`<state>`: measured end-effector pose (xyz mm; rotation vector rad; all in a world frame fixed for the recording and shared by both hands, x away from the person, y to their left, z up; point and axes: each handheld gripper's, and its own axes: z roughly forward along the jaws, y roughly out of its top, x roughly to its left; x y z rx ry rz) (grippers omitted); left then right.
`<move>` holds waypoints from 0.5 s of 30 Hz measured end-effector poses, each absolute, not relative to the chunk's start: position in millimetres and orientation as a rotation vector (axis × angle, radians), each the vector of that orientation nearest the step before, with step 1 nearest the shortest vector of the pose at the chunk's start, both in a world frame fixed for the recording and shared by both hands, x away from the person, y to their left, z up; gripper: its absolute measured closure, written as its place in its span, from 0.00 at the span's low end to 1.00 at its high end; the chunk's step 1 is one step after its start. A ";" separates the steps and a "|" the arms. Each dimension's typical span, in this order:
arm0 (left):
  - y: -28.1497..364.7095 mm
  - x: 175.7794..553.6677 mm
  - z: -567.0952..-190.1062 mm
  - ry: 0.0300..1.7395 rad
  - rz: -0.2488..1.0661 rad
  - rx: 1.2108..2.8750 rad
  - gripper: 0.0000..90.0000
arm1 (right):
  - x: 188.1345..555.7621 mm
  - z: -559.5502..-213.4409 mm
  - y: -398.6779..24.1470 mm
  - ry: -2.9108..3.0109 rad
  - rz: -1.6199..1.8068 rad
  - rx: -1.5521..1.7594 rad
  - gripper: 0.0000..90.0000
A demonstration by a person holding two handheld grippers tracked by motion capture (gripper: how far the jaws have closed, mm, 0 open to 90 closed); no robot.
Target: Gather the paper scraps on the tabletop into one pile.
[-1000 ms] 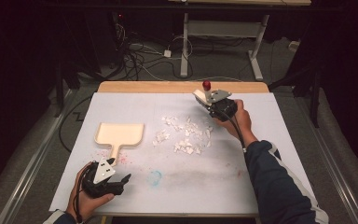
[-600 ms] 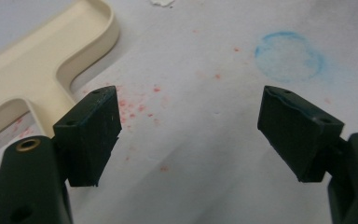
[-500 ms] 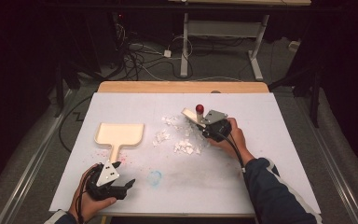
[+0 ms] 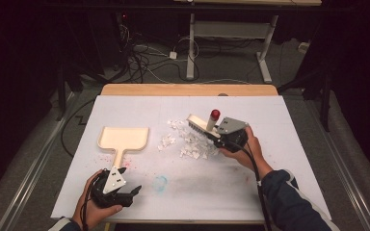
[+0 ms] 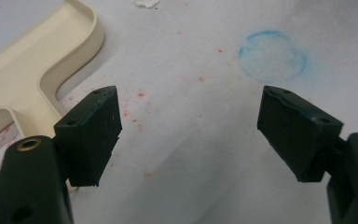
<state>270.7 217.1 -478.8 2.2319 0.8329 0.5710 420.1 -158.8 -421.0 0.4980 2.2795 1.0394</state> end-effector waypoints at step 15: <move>215.0 270.2 -481.8 0.872 0.561 2.245 0.24 | 502.5 -417.7 -99.1 2.260 0.986 0.447 0.75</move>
